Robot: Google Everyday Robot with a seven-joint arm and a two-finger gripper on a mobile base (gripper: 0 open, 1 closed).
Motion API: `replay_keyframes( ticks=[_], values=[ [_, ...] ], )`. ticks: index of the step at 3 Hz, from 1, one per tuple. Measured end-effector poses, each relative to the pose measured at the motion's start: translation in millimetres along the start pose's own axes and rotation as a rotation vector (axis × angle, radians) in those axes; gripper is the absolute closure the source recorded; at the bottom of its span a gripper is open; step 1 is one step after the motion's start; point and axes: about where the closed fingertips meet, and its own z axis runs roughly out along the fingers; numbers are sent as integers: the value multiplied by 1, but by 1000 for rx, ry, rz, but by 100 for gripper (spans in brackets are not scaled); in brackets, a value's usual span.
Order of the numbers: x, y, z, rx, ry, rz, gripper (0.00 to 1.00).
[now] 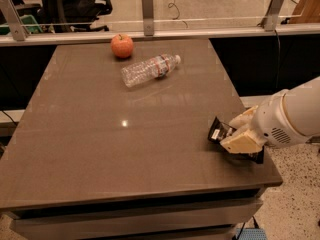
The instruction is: Move rxbar chocolate near water bottle
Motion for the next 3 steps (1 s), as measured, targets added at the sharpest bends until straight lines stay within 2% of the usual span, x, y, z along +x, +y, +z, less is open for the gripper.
replay_keyframes(
  ticks=[1,2,3],
  values=[
    [-34,-11,-11,5,-63,-25,100],
    [-34,-11,-11,7,-64,-26,100],
    [-51,-27,8,3,-103,-34,100]
  ],
)
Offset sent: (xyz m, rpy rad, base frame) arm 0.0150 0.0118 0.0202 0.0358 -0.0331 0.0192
